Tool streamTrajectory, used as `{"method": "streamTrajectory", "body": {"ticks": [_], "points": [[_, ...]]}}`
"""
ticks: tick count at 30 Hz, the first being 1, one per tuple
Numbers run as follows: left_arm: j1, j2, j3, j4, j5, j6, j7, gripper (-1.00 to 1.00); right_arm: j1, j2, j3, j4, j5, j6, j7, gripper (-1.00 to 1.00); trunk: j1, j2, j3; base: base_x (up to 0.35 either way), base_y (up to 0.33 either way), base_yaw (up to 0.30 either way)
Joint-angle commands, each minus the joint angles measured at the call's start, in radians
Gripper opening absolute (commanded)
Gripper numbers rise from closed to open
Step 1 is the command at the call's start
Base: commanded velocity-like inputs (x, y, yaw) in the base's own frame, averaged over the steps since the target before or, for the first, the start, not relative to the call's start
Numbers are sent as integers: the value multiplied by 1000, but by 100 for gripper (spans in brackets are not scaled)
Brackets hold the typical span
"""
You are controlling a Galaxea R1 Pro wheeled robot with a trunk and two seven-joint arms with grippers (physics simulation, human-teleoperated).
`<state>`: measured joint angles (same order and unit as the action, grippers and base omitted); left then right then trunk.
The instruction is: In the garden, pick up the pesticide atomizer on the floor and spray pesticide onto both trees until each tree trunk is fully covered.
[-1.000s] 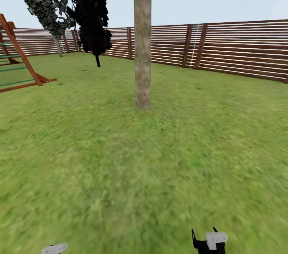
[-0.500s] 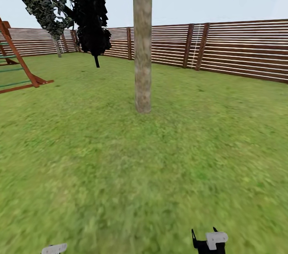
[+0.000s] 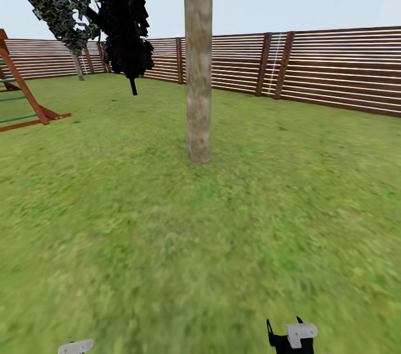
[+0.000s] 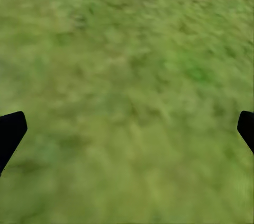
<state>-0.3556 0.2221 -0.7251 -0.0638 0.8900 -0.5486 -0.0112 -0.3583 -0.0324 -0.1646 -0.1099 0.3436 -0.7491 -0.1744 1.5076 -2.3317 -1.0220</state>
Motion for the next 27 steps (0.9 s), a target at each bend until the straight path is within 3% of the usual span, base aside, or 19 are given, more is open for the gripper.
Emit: {"method": "streamTrajectory", "body": {"ticks": [1, 27], "points": [[0, 0, -8, -1, 10, -2, -1, -100, -1, 0, -6, 1, 11, -3, -5, 100, 0, 0, -1, 338, 0, 0], [0, 1, -8, -1, 10, -2, -1, -100, -1, 0, -6, 1, 10, -3, -5, 100, 0, 0, -1, 338, 0, 0]]}}
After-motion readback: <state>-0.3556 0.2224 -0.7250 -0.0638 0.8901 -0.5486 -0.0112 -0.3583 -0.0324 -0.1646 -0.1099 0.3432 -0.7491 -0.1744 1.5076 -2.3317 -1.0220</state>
